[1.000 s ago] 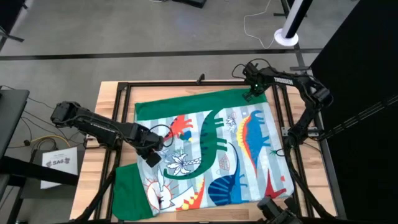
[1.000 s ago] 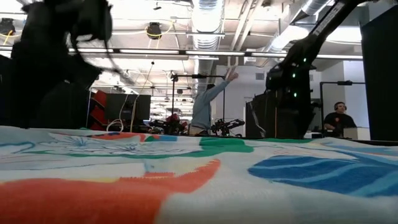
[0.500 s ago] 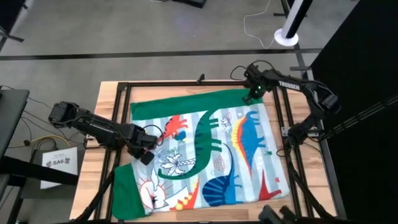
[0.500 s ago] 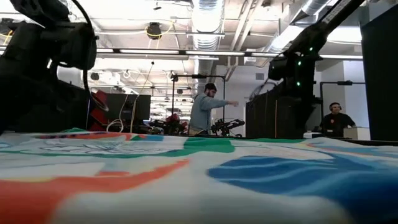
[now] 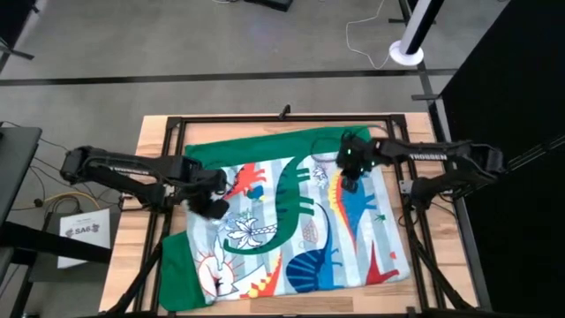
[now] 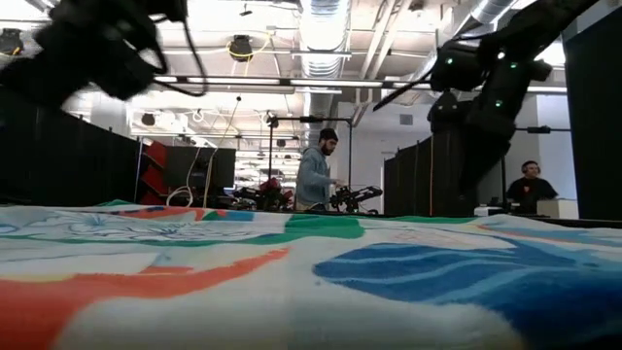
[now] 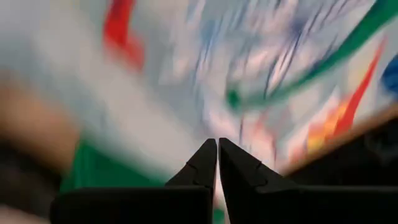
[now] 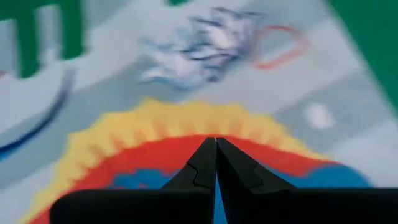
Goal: Roll towel
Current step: Roll the multicolor dinosaur print towel
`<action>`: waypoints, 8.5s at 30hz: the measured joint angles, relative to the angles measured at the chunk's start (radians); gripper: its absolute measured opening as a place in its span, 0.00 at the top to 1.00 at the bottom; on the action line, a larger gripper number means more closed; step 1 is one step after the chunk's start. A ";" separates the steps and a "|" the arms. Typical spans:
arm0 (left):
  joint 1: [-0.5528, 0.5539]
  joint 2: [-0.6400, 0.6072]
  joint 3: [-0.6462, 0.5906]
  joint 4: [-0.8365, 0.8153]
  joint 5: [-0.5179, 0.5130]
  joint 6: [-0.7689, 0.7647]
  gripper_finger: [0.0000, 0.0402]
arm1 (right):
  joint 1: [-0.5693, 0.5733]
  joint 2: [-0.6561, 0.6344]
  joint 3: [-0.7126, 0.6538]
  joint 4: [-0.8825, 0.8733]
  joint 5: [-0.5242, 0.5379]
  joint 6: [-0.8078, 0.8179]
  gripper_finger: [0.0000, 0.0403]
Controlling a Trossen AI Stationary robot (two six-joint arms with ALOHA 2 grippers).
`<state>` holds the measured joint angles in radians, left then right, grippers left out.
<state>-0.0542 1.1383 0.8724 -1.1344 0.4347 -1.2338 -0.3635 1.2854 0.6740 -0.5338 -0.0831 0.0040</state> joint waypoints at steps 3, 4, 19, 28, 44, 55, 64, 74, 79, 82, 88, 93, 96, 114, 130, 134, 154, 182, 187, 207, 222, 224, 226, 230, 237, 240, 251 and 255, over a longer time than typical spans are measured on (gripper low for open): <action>-0.090 0.000 0.029 -0.113 0.061 -0.032 0.99 | 0.092 0.002 -0.017 0.037 -0.001 0.067 1.00; -0.122 0.001 0.032 -0.146 0.060 -0.030 0.99 | 0.121 0.002 -0.021 0.056 -0.001 0.087 0.99; -0.332 0.007 -0.138 -0.200 -0.058 0.118 0.70 | 0.409 0.002 -0.027 0.171 0.079 0.448 0.67; -0.325 0.015 -0.134 -0.214 -0.020 0.189 0.60 | 0.613 0.002 -0.025 0.194 0.081 0.629 0.53; -0.344 0.434 -0.071 -0.250 0.019 0.846 0.61 | 0.750 0.013 -0.025 0.235 0.164 0.807 0.51; -0.344 0.572 -0.069 -0.195 0.209 0.948 0.60 | 0.763 0.012 -0.025 0.237 0.165 0.812 0.51; -0.344 0.570 -0.062 -0.144 0.246 0.917 0.60 | 0.743 0.012 -0.024 0.237 0.165 0.784 0.51; -0.344 0.599 -0.063 -0.157 0.240 0.803 0.82 | 0.740 0.012 -0.024 0.240 0.165 0.782 0.51; -0.341 0.592 -0.054 -0.222 0.243 0.776 0.99 | 0.740 0.012 -0.024 0.259 0.165 0.781 0.51; -0.343 0.591 -0.014 -0.315 0.254 0.801 0.99 | 0.741 0.012 -0.024 0.260 0.164 0.782 0.51; -0.327 0.567 0.150 -0.437 0.261 0.867 1.00 | 0.743 0.012 -0.024 0.260 0.163 0.782 0.51; -0.253 0.534 0.331 -0.435 0.284 0.816 1.00 | 0.743 0.012 -0.024 0.266 0.158 0.784 0.51; -0.210 0.505 0.445 -0.438 0.315 0.791 1.00 | 0.746 0.012 -0.024 0.283 0.120 0.765 0.51; -0.228 0.398 0.558 -0.437 0.489 0.640 1.00 | 0.715 0.548 0.335 0.706 0.055 0.245 0.51; -0.422 0.109 0.411 -0.439 0.493 0.110 1.00 | 0.702 1.214 1.154 0.774 0.058 0.126 0.51; -0.422 0.070 0.268 -0.437 0.435 0.139 1.00 | 0.711 1.326 1.300 0.771 0.058 0.151 0.51; -0.437 0.030 0.018 -0.436 0.772 0.313 1.00 | 0.722 1.399 1.402 0.693 0.077 0.146 0.51; -0.423 0.041 0.012 -0.437 0.517 0.375 1.00 | 0.772 1.480 1.597 0.798 0.133 0.122 0.51; -0.400 0.041 0.022 -0.436 0.596 0.404 1.00 | 0.777 1.542 1.595 0.833 0.165 0.137 0.51; -0.313 0.041 0.081 -0.390 0.556 0.550 1.00 | 0.759 1.441 1.599 0.832 0.170 -0.028 0.51; -0.018 0.088 0.022 0.170 0.193 0.651 1.00 | 0.751 1.165 1.597 0.160 0.256 -0.164 0.51; 0.018 0.119 -0.006 0.292 0.151 0.691 1.00 | 0.754 1.122 1.597 0.048 0.276 -0.163 0.51; 0.049 0.156 -0.028 0.409 0.133 0.717 0.98 | 0.754 1.089 1.598 -0.042 0.307 -0.150 0.51; 0.090 0.263 -0.043 0.489 0.140 0.771 0.91 | 0.754 1.058 1.598 -0.170 0.322 -0.094 0.51; 0.104 0.385 -0.044 0.249 0.221 0.861 0.68 | 0.755 1.057 1.588 -0.188 0.321 -0.031 0.51; 0.103 0.374 -0.044 0.172 0.217 0.867 0.63 | 0.749 1.057 1.584 -0.183 0.320 -0.031 0.51; 0.032 0.054 -0.036 -0.022 0.110 0.577 0.61 | 0.694 1.058 1.584 -0.167 0.320 -0.062 0.51; -0.126 -0.099 -0.036 -0.001 0.043 0.323 0.61 | 0.681 1.059 1.583 -0.149 0.320 -0.066 0.51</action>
<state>-0.1800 1.0389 0.8368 -1.1356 0.4777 -0.9104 0.3171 2.3440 2.2570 -0.6831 0.2365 -0.0620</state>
